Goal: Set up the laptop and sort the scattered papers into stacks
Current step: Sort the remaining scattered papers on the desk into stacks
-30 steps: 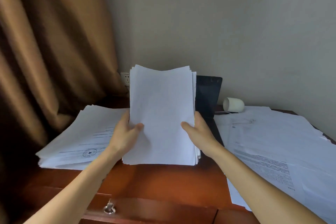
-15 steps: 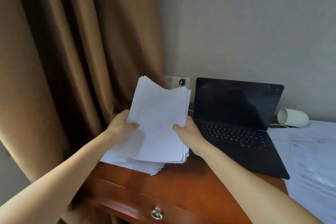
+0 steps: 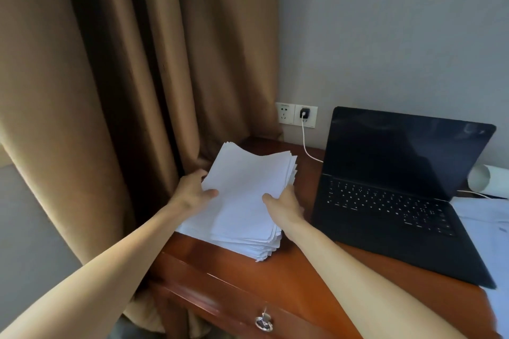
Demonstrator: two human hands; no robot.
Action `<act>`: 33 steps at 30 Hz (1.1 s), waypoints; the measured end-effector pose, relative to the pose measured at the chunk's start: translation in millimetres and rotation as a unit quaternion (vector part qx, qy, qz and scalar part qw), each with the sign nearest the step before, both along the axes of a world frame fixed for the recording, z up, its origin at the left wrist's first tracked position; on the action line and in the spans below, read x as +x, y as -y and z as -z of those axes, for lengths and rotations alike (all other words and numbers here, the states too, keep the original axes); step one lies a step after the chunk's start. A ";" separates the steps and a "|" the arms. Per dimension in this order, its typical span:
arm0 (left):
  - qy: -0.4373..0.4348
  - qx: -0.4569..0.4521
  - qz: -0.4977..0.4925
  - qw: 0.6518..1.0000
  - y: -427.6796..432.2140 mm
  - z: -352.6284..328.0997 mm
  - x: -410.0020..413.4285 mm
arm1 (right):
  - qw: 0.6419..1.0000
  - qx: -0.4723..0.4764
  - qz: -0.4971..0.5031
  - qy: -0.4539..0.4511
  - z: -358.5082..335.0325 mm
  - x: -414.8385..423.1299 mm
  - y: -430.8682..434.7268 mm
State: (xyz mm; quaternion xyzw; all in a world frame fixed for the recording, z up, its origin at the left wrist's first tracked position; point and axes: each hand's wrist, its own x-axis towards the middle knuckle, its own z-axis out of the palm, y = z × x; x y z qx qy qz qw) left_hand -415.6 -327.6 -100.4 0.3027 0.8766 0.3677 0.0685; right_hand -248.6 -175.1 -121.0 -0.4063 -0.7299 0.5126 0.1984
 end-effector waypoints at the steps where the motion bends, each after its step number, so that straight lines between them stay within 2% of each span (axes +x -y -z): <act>1: -0.013 -0.007 -0.006 1.000 1.5 4.0 -1.7 | 1.000 0.012 0.011 -0.009 2.8 0.1 -0.8; 4: -0.034 -0.052 -0.022 0.998 11.0 14.8 -5.9 | 0.999 0.032 0.015 -0.034 12.2 5.8 -0.1; 8: 0.108 0.052 -0.030 0.992 31.0 29.2 0.3 | 0.996 0.015 -0.014 -0.087 30.4 24.6 11.9; 12: 0.136 0.123 -0.037 0.982 40.1 45.7 6.7 | 0.989 -0.008 -0.053 -0.138 38.7 29.4 28.2; 15: 0.114 0.137 -0.065 0.982 35.8 48.1 8.8 | 0.992 0.040 -0.050 -0.107 42.3 19.7 36.2; 22: 0.050 0.090 -0.066 0.992 31.2 36.8 3.3 | 0.992 0.109 -0.013 -0.068 44.7 7.8 44.8; 25: 0.009 0.053 -0.069 0.996 34.2 34.0 2.6 | 0.993 0.109 -0.016 -0.052 41.8 11.5 45.2; 30: -0.053 0.025 -0.052 0.997 45.2 20.8 14.0 | 0.991 0.075 -0.051 -0.098 37.1 27.9 42.3; 33: -0.107 0.007 -0.014 0.994 53.1 16.9 29.2 | 0.985 0.108 -0.098 -0.088 33.0 50.3 41.4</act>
